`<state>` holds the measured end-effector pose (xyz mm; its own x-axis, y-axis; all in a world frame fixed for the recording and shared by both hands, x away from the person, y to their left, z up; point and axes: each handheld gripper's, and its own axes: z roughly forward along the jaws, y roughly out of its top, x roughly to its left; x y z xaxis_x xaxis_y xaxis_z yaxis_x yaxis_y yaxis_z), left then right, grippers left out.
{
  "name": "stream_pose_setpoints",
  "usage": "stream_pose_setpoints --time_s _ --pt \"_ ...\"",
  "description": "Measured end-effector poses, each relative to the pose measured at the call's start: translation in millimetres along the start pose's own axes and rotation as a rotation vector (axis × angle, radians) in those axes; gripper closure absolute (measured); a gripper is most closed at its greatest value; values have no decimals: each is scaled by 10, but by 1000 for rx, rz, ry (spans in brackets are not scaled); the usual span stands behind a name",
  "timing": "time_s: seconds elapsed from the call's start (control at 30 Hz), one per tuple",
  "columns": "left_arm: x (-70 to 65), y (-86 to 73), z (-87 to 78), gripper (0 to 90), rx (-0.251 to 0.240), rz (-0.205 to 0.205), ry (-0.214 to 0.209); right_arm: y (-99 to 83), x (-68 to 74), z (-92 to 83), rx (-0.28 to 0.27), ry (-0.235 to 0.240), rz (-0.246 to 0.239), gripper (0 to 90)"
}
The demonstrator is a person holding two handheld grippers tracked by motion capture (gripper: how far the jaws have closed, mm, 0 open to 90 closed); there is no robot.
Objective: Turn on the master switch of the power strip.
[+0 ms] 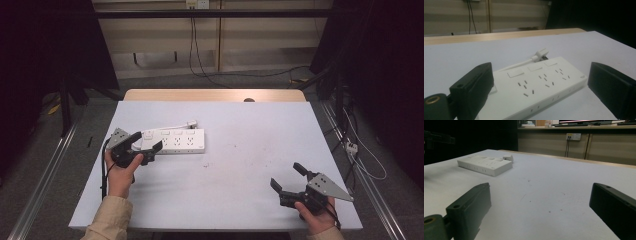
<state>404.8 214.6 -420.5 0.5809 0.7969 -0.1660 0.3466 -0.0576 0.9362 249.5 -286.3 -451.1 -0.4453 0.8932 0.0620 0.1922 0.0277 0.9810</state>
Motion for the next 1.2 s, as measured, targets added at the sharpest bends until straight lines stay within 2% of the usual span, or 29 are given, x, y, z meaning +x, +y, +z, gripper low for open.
stream_pose_setpoints --time_s 0.43,1.2 --pt "80 48 65 66 0 -7 20 6 -5 -1 -2 2 2 33" --pt "160 49 197 95 30 -1 41 8 -16 -5 -5 -3 2 31"
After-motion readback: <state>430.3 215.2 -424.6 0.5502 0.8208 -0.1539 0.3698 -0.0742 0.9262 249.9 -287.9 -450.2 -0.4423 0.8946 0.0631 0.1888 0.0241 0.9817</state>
